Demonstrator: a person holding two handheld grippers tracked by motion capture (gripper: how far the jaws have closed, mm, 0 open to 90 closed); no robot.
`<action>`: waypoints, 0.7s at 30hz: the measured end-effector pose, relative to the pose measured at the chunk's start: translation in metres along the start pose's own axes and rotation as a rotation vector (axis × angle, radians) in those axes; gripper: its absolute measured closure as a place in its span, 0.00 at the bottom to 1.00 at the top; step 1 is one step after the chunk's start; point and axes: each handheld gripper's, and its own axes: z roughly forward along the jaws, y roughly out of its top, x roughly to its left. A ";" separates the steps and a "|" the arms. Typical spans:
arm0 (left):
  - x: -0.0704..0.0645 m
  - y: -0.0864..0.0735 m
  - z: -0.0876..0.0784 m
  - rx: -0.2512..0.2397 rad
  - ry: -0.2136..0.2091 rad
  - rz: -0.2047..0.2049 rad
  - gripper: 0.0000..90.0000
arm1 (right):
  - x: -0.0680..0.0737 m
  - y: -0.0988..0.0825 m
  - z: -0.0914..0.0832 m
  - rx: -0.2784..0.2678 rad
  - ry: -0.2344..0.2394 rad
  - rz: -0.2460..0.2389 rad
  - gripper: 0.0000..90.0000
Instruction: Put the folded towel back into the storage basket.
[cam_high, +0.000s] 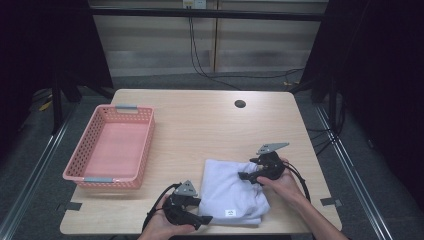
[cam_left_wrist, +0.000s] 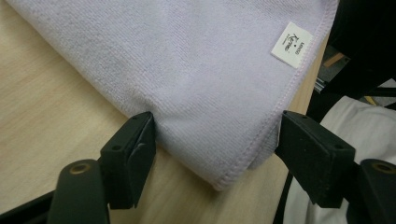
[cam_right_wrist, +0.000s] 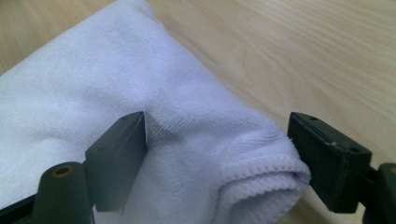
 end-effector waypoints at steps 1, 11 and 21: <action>-0.001 0.000 0.001 -0.002 0.000 0.004 0.30 | 0.000 0.000 0.001 0.005 -0.004 0.003 0.22; -0.008 0.000 0.005 0.027 0.030 0.042 0.31 | -0.002 -0.003 0.000 0.019 0.011 0.011 0.23; -0.009 0.005 0.007 0.045 0.072 0.069 0.54 | 0.001 -0.007 0.000 0.062 0.016 -0.016 0.28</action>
